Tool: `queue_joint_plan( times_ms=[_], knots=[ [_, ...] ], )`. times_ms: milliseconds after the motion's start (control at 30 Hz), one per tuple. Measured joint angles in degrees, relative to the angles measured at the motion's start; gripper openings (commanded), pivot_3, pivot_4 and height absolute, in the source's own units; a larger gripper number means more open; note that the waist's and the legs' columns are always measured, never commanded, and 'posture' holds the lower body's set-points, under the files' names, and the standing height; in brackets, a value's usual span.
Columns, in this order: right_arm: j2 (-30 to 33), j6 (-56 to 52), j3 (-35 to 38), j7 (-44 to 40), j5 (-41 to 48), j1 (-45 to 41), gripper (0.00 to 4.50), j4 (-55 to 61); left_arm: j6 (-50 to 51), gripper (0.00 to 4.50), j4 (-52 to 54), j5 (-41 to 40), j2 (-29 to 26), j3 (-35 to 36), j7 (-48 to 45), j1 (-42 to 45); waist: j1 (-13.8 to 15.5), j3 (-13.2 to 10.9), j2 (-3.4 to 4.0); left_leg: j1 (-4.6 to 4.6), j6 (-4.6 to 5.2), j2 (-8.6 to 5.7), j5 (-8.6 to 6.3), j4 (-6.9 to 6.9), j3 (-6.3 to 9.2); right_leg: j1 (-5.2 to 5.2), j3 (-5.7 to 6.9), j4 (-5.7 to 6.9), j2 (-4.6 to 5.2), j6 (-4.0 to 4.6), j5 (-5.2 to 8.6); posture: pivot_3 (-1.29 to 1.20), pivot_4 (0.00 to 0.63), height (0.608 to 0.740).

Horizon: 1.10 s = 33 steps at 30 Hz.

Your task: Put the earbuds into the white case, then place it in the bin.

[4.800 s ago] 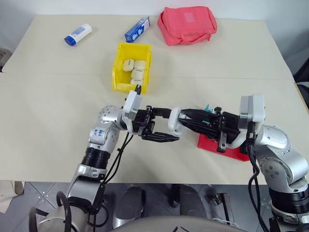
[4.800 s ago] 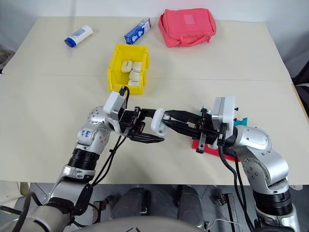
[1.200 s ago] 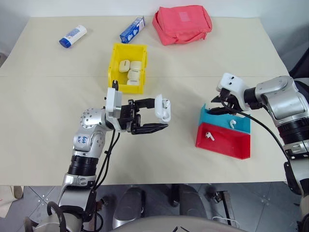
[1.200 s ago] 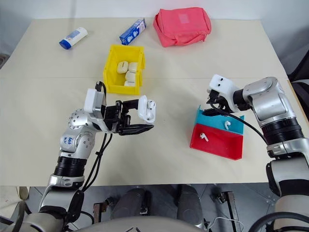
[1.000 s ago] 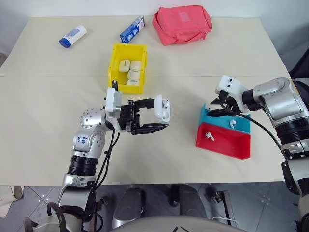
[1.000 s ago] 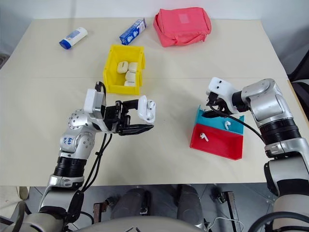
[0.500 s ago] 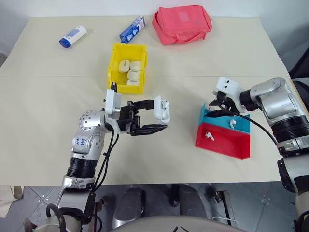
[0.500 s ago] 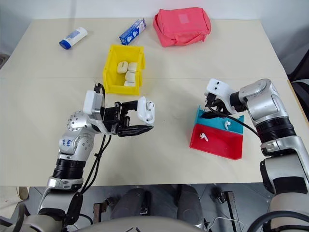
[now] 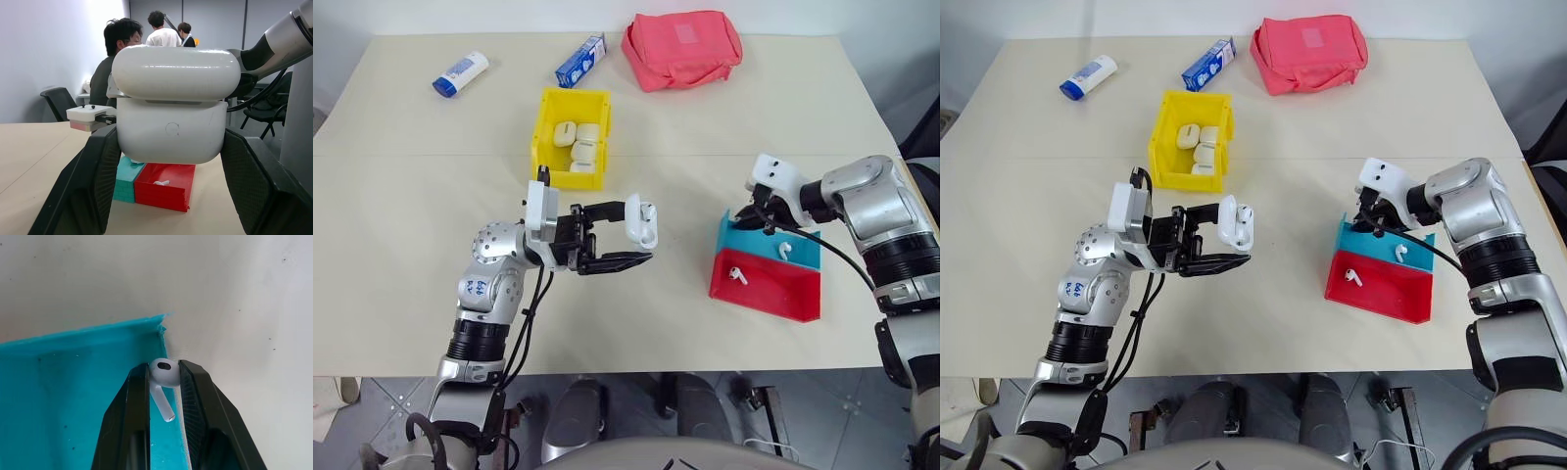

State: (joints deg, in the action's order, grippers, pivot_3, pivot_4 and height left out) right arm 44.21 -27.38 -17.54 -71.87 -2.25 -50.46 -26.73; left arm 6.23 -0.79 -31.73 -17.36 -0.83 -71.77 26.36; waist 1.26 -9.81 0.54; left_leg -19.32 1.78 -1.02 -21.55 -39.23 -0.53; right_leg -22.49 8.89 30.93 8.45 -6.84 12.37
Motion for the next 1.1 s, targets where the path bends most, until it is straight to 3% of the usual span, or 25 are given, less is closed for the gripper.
queue_joint_plan(
  times_ms=[100, 200, 267, 467, 633, 800, 933, 1100],
  knots=[
    [0.7, -2.7, 6.9, 0.3, 5.3, 4.4, 0.49, 10.9, 0.0, 2.75, -0.3, -0.1, 0.0, 0.0, -0.4, 0.2, 0.3, 0.0, 0.01, -0.04, -0.02, 0.02, 0.01, 0.01, 0.12, 0.0, 0.05, 0.0, -0.01, 0.02, 0.01, 0.0, 0.15, 0.74],
    [-1.6, -5.4, 20.6, 1.3, 18.2, 14.1, 0.49, 29.2, 0.1, 2.75, -1.1, -0.5, 0.2, 0.1, -1.4, 0.7, 0.5, 0.0, 0.0, -0.03, -0.04, 0.02, 0.0, 0.01, 0.17, 0.05, 0.08, -0.02, -0.02, 0.02, 0.01, 0.0, 0.15, 0.74],
    [-1.6, -9.6, 25.4, 2.3, 24.9, 19.1, 0.49, 38.9, 0.1, 2.75, -2.8, -0.6, 0.7, -0.1, -2.2, 1.9, 0.6, 0.0, 0.0, 0.01, -0.04, -0.02, 0.0, -0.01, 0.17, 0.11, 0.04, -0.01, 0.0, -0.01, -0.01, 0.0, 0.15, 0.74],
    [-3.2, -19.7, 33.1, 10.2, 39.0, 24.9, 0.49, 53.1, -0.1, 2.75, -7.5, -0.7, 1.8, -0.2, -4.5, 5.7, 0.3, 0.0, 0.0, 0.05, -0.05, 0.03, -0.02, 0.05, 0.13, 0.04, 0.01, 0.04, 0.01, 0.02, 0.01, 0.0, 0.15, 0.74],
    [-7.6, -23.8, 35.7, 18.6, 49.6, 26.6, 0.49, 59.0, -0.4, 2.75, -9.9, -0.7, 3.1, -0.3, -6.0, 7.2, 0.3, 0.0, 0.0, 0.05, -0.03, 0.03, -0.01, 0.05, 0.09, 0.01, 0.0, 0.07, 0.01, 0.03, 0.02, 0.0, 0.15, 0.74],
    [-19.6, -24.9, 34.0, 32.7, 63.5, 28.5, 0.49, 63.4, -0.6, 2.75, -13.0, -0.7, 4.5, -0.6, -7.9, 9.3, 0.3, 0.0, -0.01, 0.04, -0.01, -0.01, 0.0, 0.05, 0.12, -0.01, -0.01, 0.12, 0.03, 0.05, 0.03, 0.0, 0.15, 0.74],
    [-22.5, -23.6, 32.3, 38.7, 67.3, 29.3, 0.49, 63.7, -0.6, 2.75, -13.6, -0.7, 4.9, -0.5, -8.4, 9.4, 0.3, 0.0, -0.01, 0.04, 0.06, -0.06, -0.01, 0.05, 0.1, -0.02, -0.07, 0.12, 0.03, 0.05, 0.03, 0.0, 0.15, 0.74],
    [-22.8, -21.1, 28.9, 40.2, 68.1, 31.3, 0.49, 63.7, -0.6, 2.75, -13.7, -0.7, 5.2, -0.5, -9.0, 9.5, 0.3, 0.0, -0.01, 0.04, 0.11, -0.05, -0.03, 0.05, 0.07, -0.02, -0.07, 0.13, 0.01, 0.05, 0.03, 0.0, 0.15, 0.74]
  ],
)
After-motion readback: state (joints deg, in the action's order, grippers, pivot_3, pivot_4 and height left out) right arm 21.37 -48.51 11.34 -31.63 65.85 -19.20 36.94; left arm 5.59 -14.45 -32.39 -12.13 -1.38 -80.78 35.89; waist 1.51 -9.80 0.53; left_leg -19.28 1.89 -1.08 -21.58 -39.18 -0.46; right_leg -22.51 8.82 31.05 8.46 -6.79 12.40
